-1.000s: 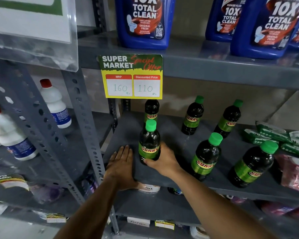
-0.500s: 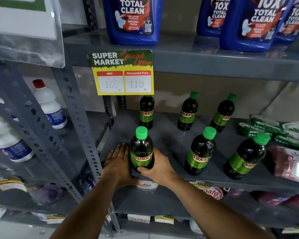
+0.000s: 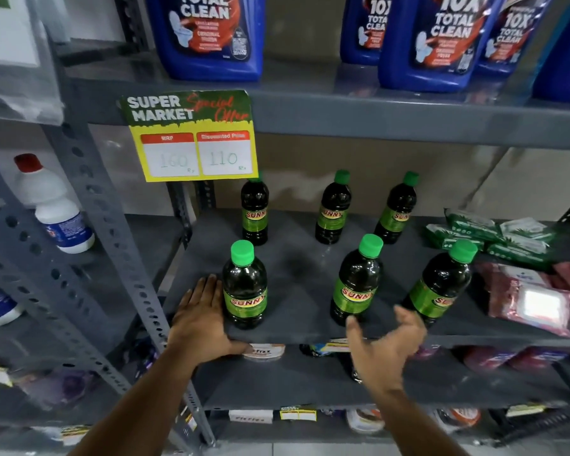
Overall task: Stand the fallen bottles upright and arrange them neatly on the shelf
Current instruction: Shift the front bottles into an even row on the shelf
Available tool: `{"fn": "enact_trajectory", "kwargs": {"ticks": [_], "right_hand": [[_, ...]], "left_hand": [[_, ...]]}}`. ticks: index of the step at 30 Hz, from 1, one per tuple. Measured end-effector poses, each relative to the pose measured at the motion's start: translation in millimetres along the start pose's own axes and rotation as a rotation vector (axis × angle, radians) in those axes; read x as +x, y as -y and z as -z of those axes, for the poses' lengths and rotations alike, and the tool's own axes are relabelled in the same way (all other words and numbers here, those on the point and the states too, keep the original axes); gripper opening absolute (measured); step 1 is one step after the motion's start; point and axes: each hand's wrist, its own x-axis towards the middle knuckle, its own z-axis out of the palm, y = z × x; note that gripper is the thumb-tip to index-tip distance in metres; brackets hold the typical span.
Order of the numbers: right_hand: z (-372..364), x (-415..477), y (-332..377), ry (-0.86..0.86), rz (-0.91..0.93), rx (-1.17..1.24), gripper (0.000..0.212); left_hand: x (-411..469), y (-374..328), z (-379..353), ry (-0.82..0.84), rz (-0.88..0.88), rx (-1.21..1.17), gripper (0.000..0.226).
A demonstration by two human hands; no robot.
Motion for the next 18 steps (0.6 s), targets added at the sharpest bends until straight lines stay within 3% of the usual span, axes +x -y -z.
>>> {"fn": "enact_trajectory", "kwargs": {"ticks": [3, 6, 8, 13, 18], "right_hand": [[16, 45, -12, -0.118, -0.231, 0.058, 0.080], [27, 71, -32, -0.139, -0.271, -0.019, 0.091], [31, 78, -39, -0.080, -0.298, 0.037, 0.095], [39, 85, -54, 0.093, -0.236, -0.045, 0.073], [42, 94, -58, 0.183, -0.215, -0.064, 0.071]], "left_hand": [[0, 0, -1, -0.006, -0.006, -0.005, 0.159], [2, 2, -2, 0.003, -0.003, -0.006, 0.162], [1, 1, -1, 0.014, -0.005, -0.001, 0.164], [-2, -1, 3, 0.015, -0.003, -0.007, 0.164], [-5, -4, 8, 0.026, -0.002, 0.011, 0.163]]}}
